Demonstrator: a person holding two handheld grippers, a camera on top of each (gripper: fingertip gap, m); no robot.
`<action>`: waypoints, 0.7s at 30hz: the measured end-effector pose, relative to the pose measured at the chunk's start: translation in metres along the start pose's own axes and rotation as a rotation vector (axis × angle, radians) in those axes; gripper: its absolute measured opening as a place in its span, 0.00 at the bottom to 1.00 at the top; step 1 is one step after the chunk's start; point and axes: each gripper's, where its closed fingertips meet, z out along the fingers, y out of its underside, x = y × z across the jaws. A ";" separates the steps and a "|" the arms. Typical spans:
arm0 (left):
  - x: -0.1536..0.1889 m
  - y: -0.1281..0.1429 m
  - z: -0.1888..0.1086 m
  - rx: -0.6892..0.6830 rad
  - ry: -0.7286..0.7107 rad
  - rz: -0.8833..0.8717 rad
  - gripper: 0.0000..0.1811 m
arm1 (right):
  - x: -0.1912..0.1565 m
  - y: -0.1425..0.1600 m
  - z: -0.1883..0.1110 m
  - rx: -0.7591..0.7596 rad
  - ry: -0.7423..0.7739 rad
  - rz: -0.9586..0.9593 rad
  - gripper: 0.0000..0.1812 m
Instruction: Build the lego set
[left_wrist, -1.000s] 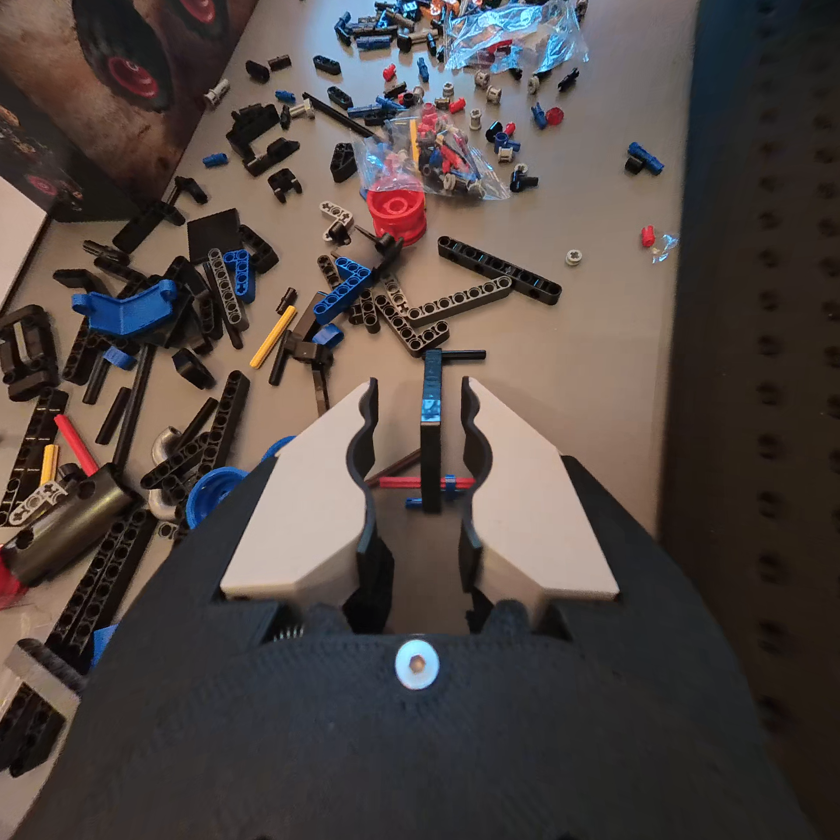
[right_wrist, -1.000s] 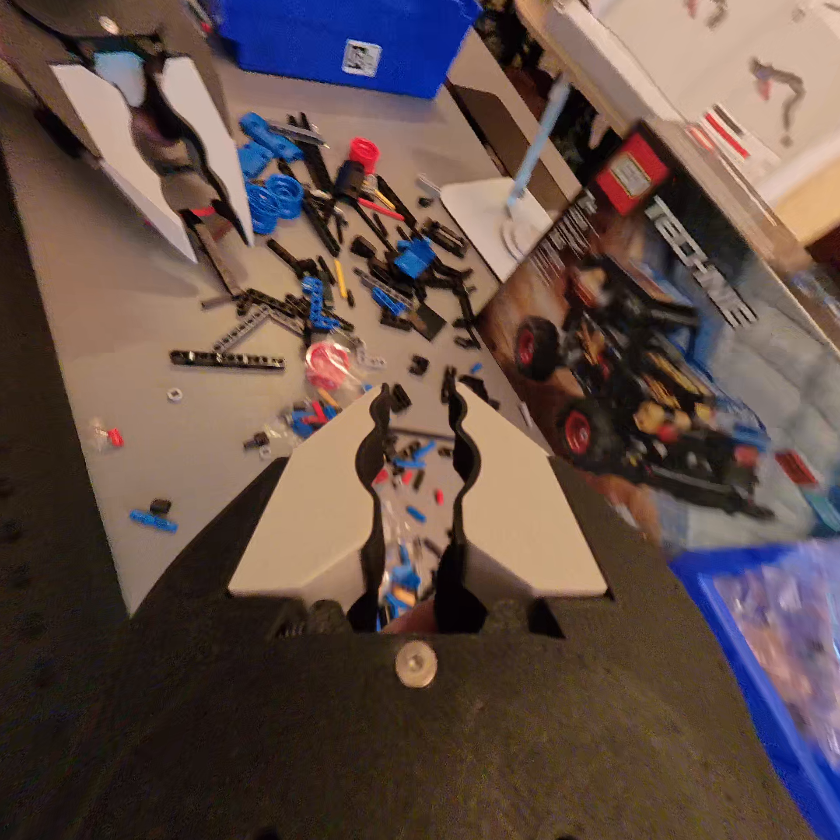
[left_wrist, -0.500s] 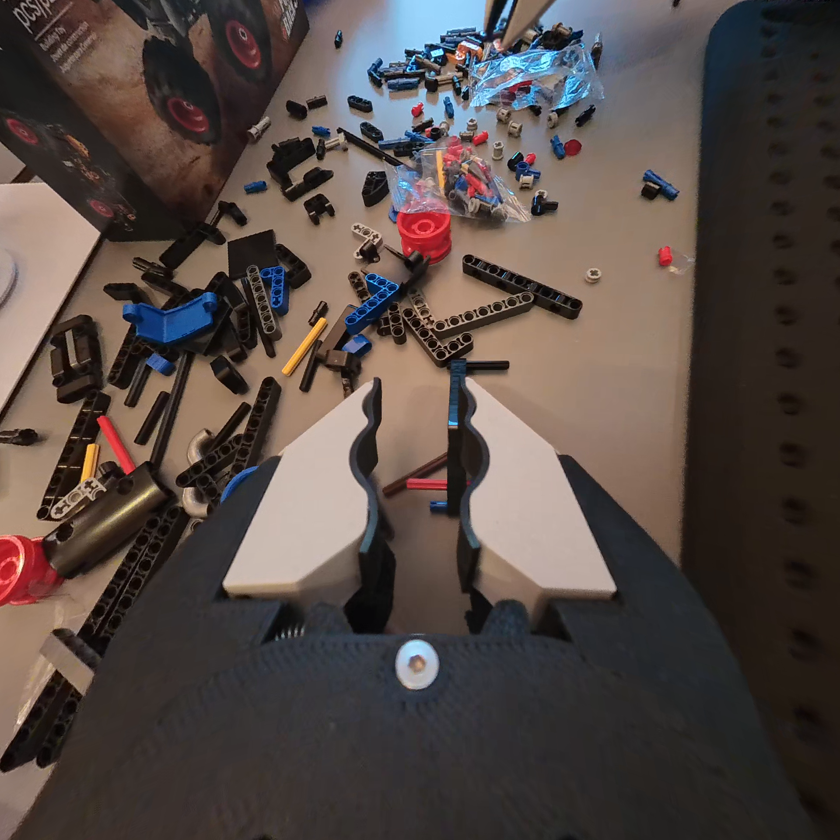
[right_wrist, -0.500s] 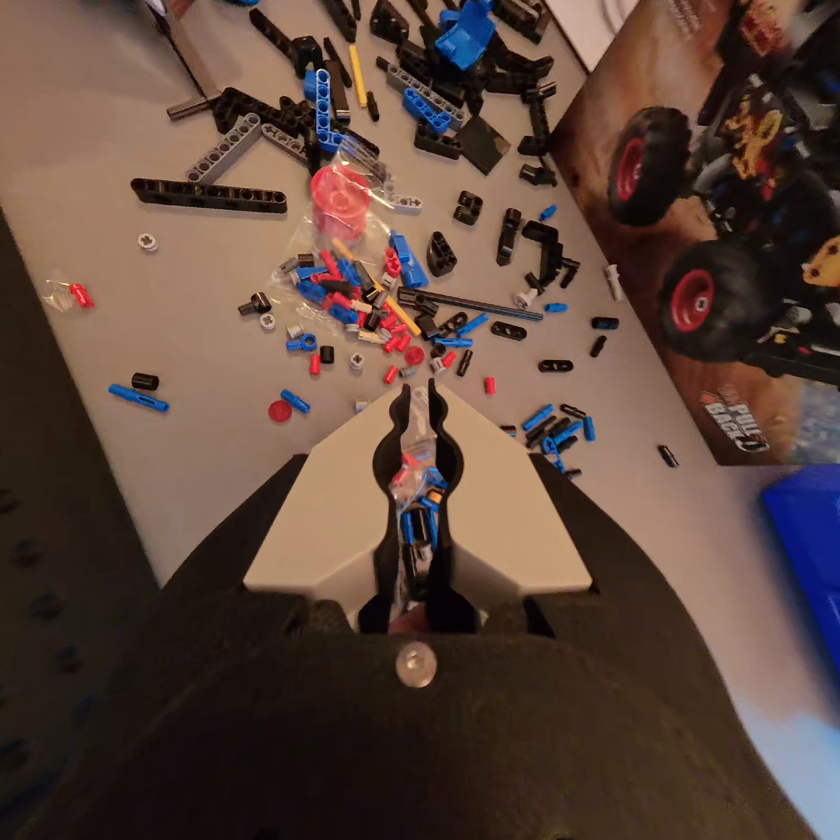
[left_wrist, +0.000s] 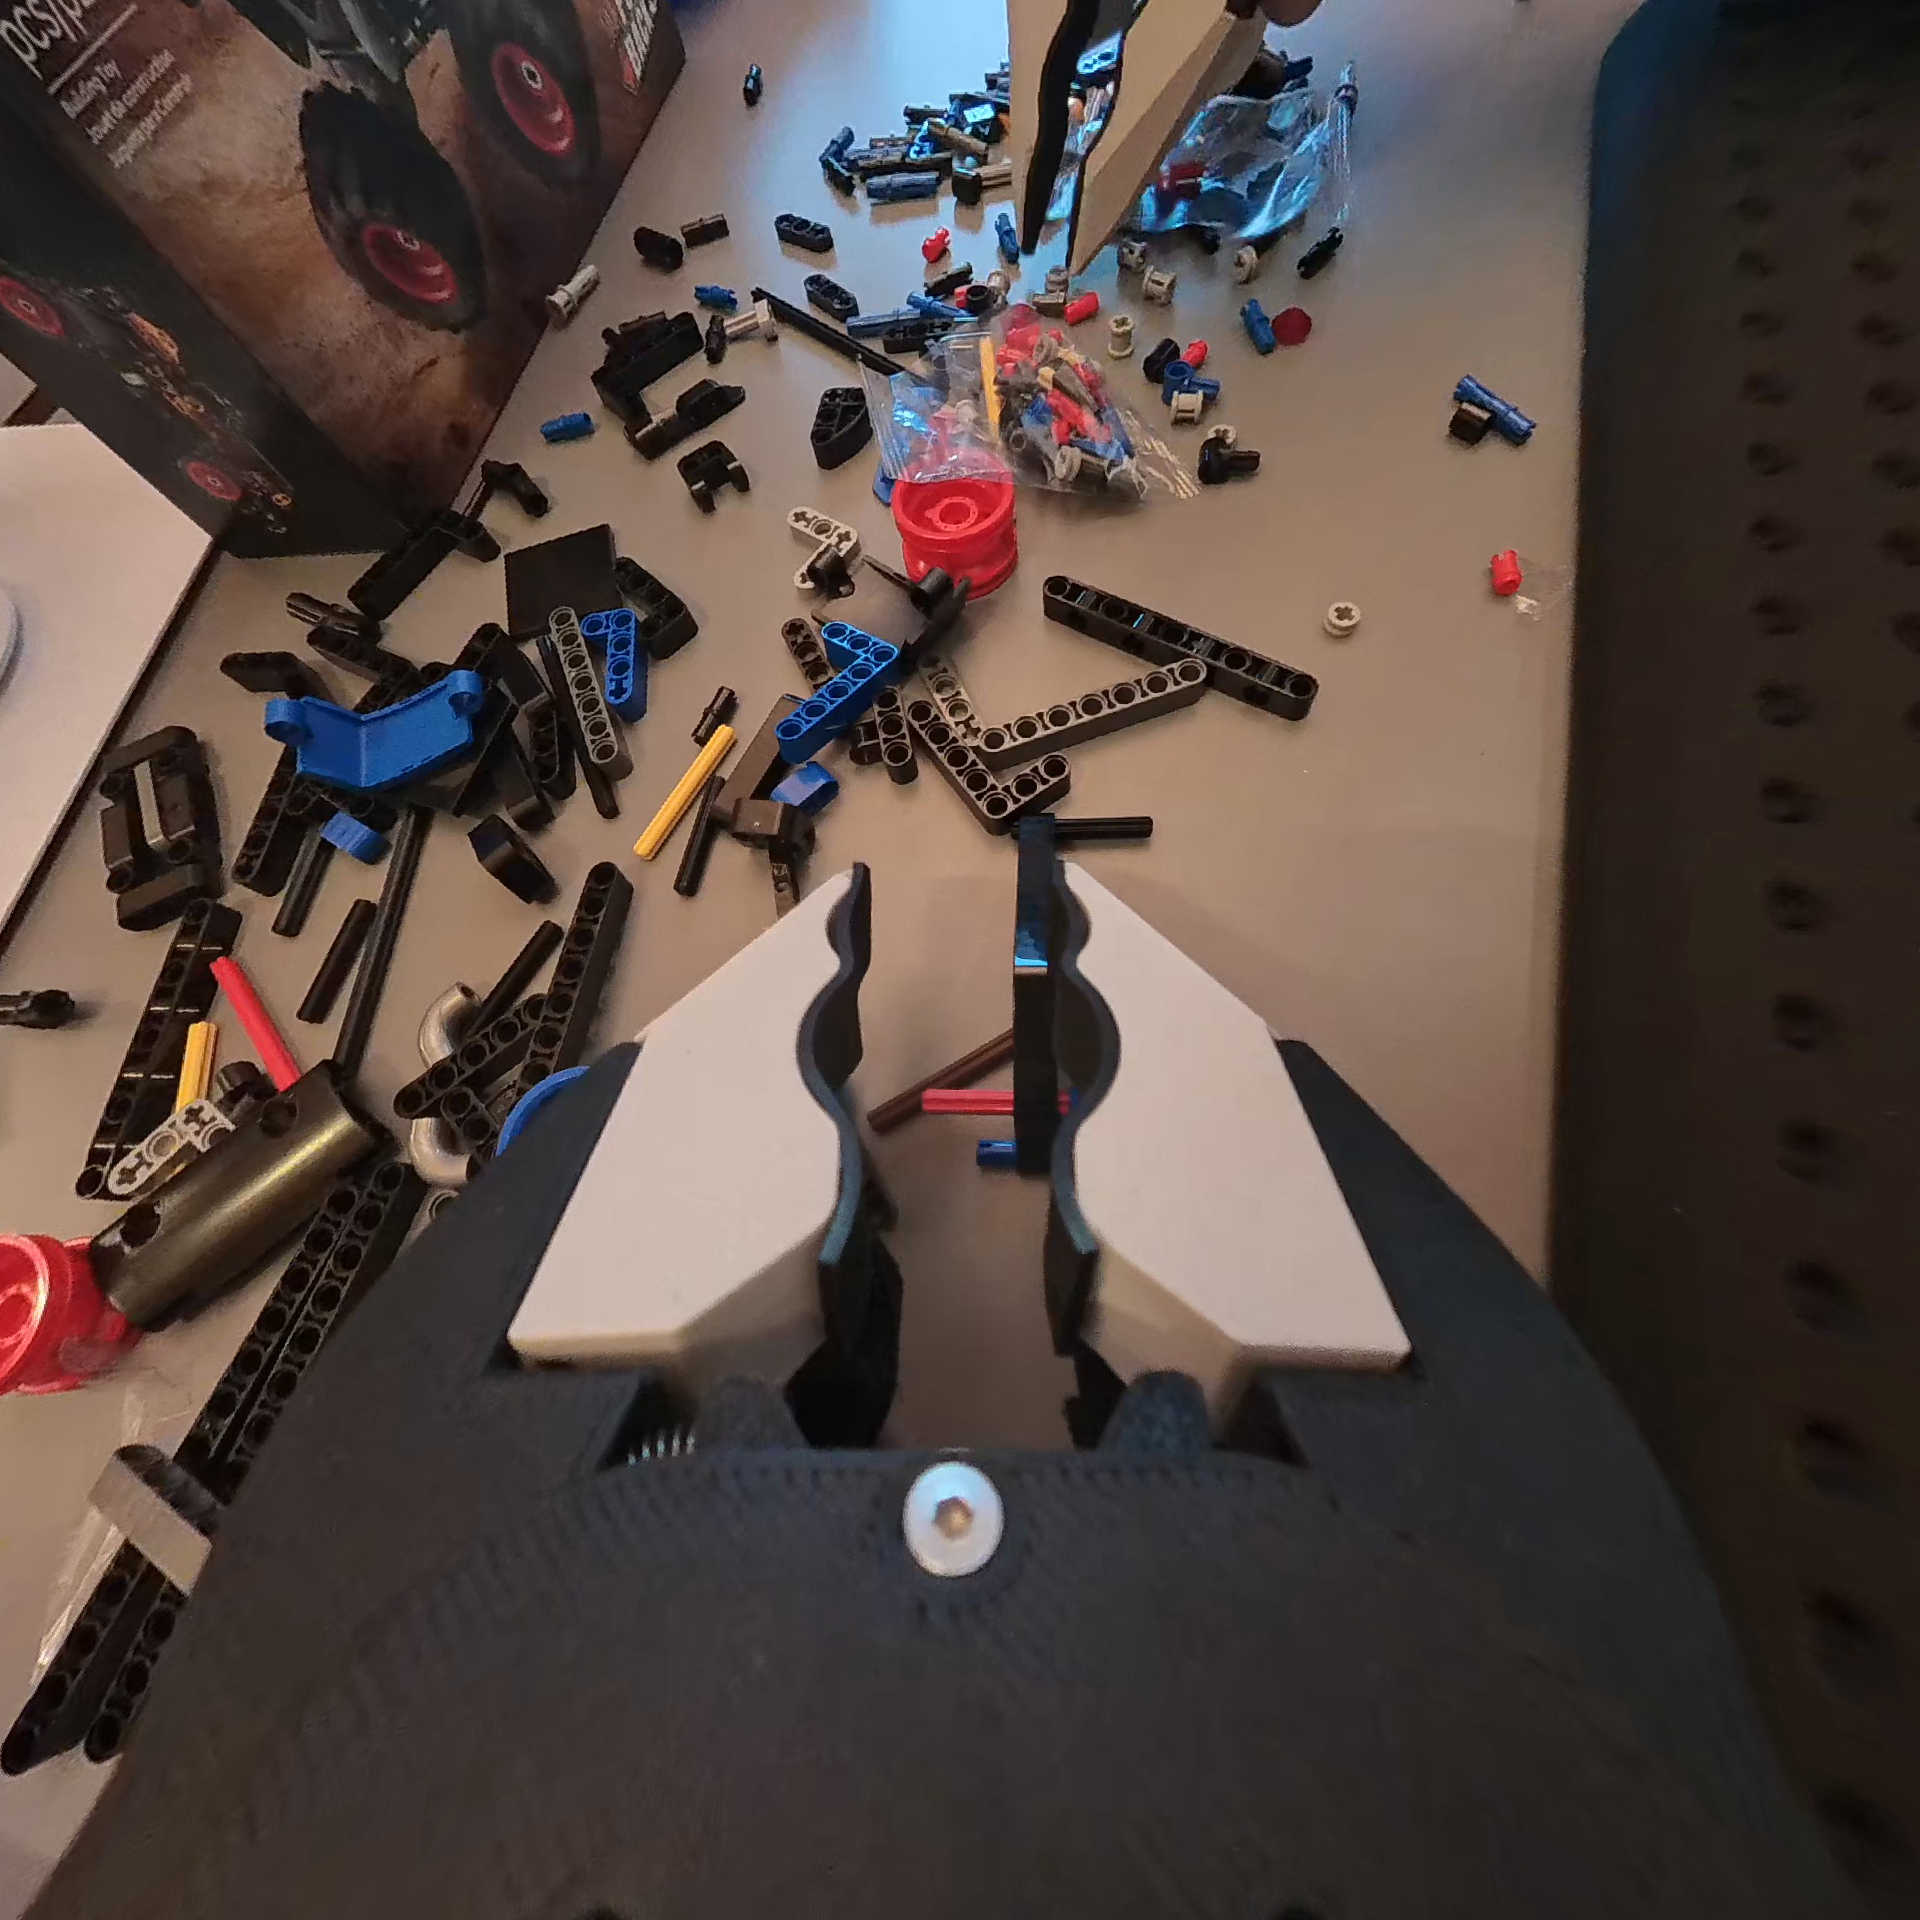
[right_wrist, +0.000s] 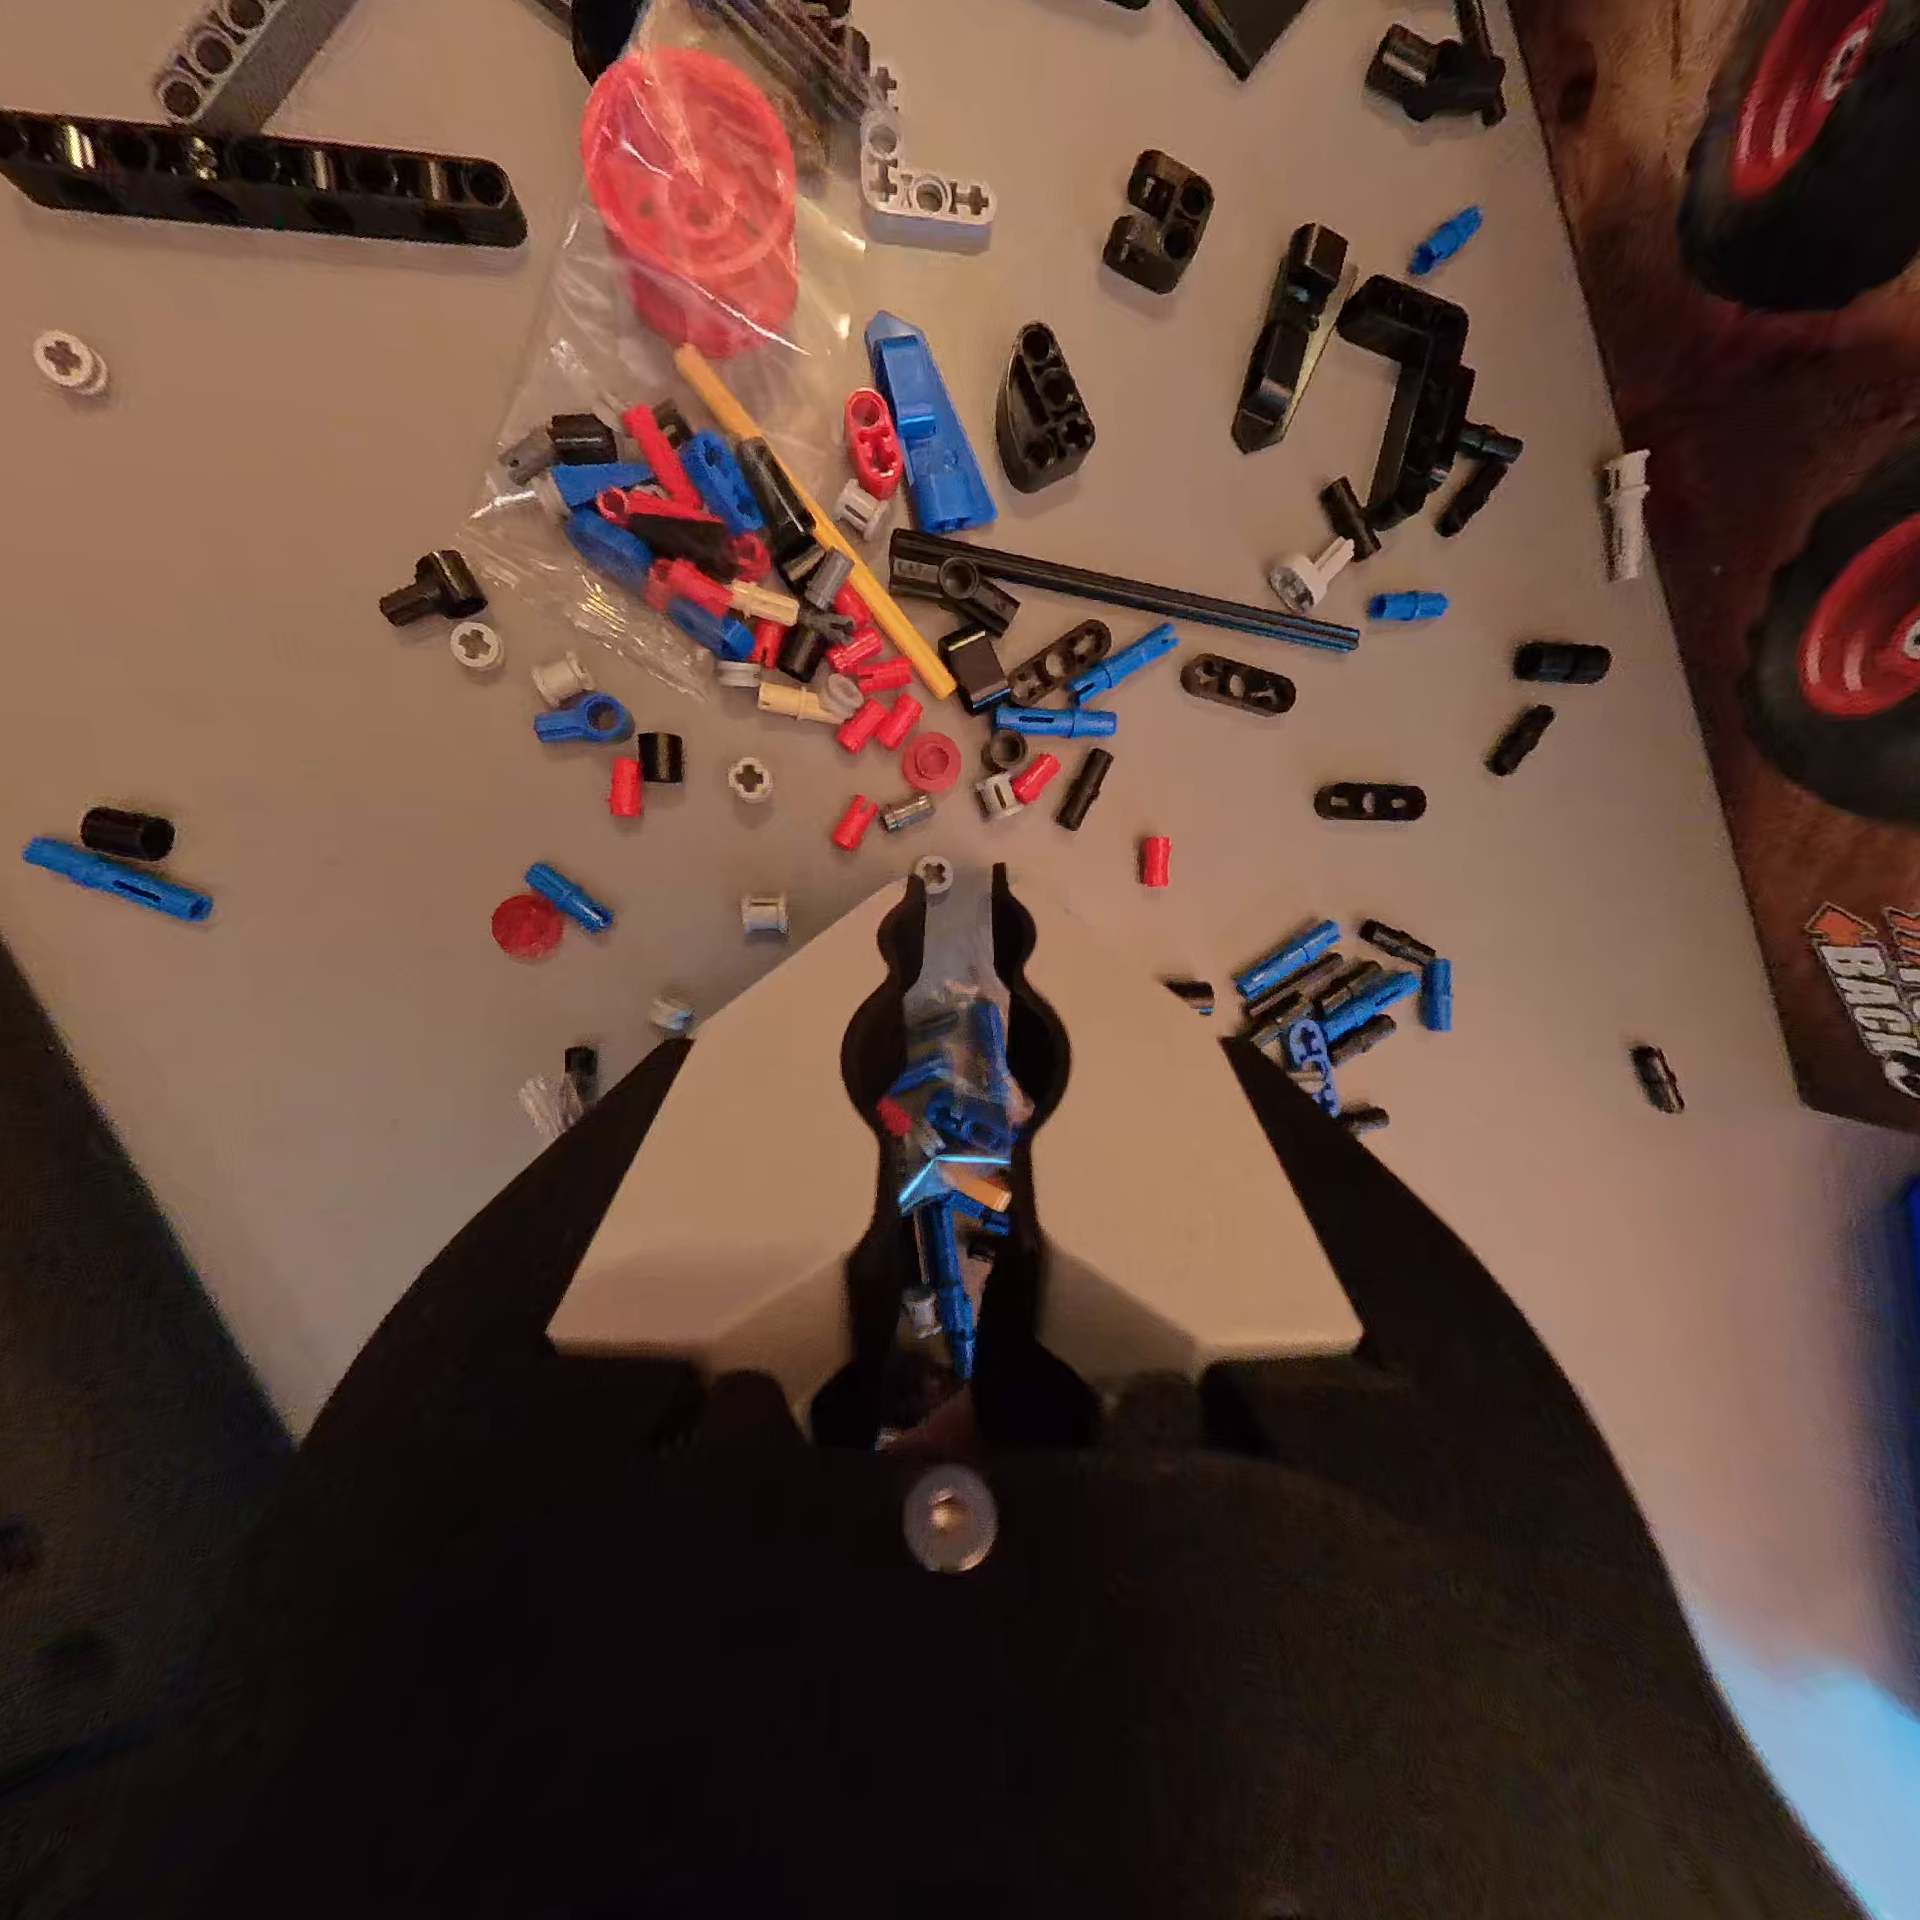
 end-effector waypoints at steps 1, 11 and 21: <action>0.000 0.000 0.000 -0.002 0.001 0.000 0.18 | -0.001 0.000 0.001 0.000 -0.007 -0.005 0.06; 0.002 0.003 -0.010 -0.065 0.019 0.025 0.17 | -0.004 -0.002 0.003 0.014 -0.049 -0.019 0.03; 0.014 0.021 -0.001 -0.202 0.087 0.094 0.13 | -0.007 -0.006 0.004 0.024 -0.096 0.003 0.03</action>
